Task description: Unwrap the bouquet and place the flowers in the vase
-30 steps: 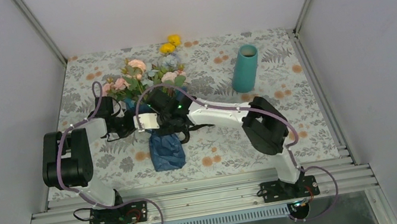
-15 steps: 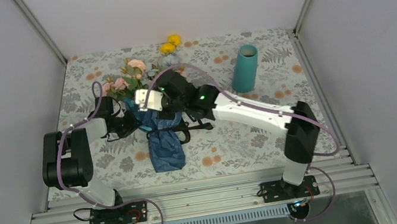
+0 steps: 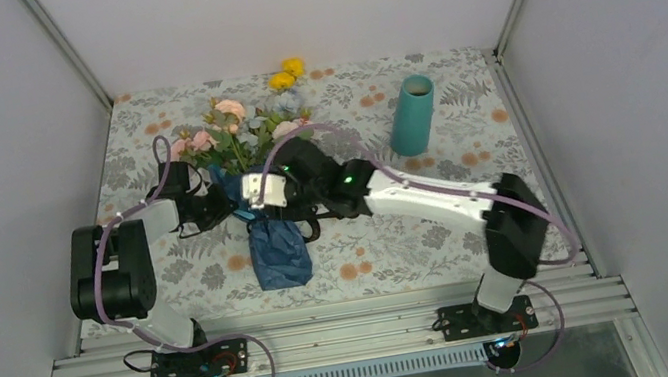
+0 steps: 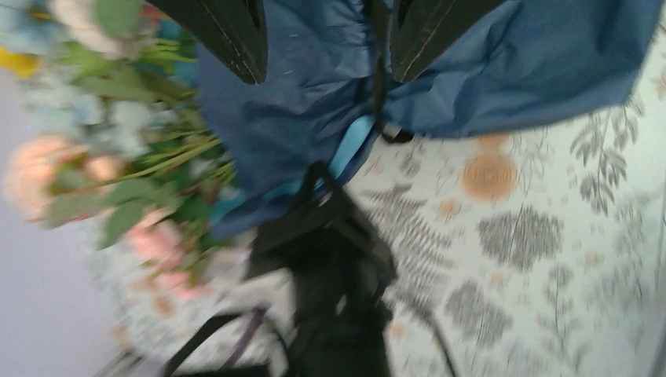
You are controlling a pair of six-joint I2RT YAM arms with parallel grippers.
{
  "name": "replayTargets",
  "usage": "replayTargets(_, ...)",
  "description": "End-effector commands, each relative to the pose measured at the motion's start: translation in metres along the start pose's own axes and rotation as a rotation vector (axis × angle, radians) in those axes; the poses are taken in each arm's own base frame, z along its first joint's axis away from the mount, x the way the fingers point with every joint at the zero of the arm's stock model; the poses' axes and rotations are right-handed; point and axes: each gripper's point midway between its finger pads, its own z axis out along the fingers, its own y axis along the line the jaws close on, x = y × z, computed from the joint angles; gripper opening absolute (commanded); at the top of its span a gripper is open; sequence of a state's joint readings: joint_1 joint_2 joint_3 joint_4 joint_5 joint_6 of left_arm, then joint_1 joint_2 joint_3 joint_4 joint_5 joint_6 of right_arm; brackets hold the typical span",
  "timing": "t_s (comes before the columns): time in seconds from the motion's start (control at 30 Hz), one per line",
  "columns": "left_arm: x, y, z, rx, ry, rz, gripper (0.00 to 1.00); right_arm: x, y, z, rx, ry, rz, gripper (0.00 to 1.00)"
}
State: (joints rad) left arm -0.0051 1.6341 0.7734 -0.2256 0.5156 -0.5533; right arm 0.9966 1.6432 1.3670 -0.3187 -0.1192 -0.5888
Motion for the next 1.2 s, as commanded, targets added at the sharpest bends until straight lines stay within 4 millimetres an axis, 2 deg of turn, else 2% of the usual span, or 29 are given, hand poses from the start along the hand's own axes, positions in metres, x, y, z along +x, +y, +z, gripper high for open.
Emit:
replayTargets(0.0, 0.004, -0.004, -0.003, 0.024, 0.002, 0.021, 0.02, 0.023, 0.023, 0.043, -0.085, 0.036, -0.055, 0.41)
replayTargets(0.2, 0.006, -0.004, -0.001, 0.034, 0.007, 0.017, 0.02, 0.06, 0.037, 0.089, -0.133, 0.108, -0.09, 0.43)
replayTargets(0.37, 0.005, -0.006, -0.002, 0.041, 0.005, 0.024, 0.02, 0.076, 0.039, 0.112, -0.145, 0.161, -0.098, 0.44)
replayTargets(0.5, 0.005, -0.006, -0.002, 0.041, 0.006, 0.021, 0.02, 0.081, 0.037, 0.121, -0.138, 0.178, -0.11, 0.4)
replayTargets(0.57, 0.005, -0.006, -0.002, 0.042, 0.005, 0.022, 0.02, 0.083, 0.033, 0.124, -0.118, 0.192, -0.115, 0.31)
replayTargets(0.6, 0.005, -0.007, -0.002, 0.042, 0.006, 0.023, 0.02, 0.083, 0.029, 0.124, -0.098, 0.201, -0.116, 0.13)
replayTargets(0.63, 0.005, -0.006, -0.001, 0.037, 0.004, 0.022, 0.02, 0.081, 0.025, 0.123, -0.078, 0.203, -0.116, 0.05)
replayTargets(0.7, 0.004, -0.001, -0.001, 0.011, -0.003, 0.015, 0.02, 0.077, 0.018, 0.115, -0.049, 0.207, -0.11, 0.04)
replayTargets(0.83, 0.001, 0.011, 0.001, -0.048, -0.014, -0.005, 0.02, 0.053, -0.008, 0.082, 0.056, 0.199, -0.066, 0.04)
replayTargets(0.97, -0.005, 0.016, 0.004, -0.078, -0.021, -0.014, 0.02, 0.026, -0.031, 0.036, 0.154, 0.126, -0.013, 0.04)
replayTargets(1.1, -0.006, 0.022, 0.005, -0.11, -0.033, -0.019, 0.02, -0.002, -0.058, -0.01, 0.253, 0.075, 0.116, 0.04)
replayTargets(1.17, -0.007, 0.024, 0.004, -0.122, -0.038, -0.02, 0.02, -0.022, -0.082, -0.049, 0.357, 0.052, 0.193, 0.04)
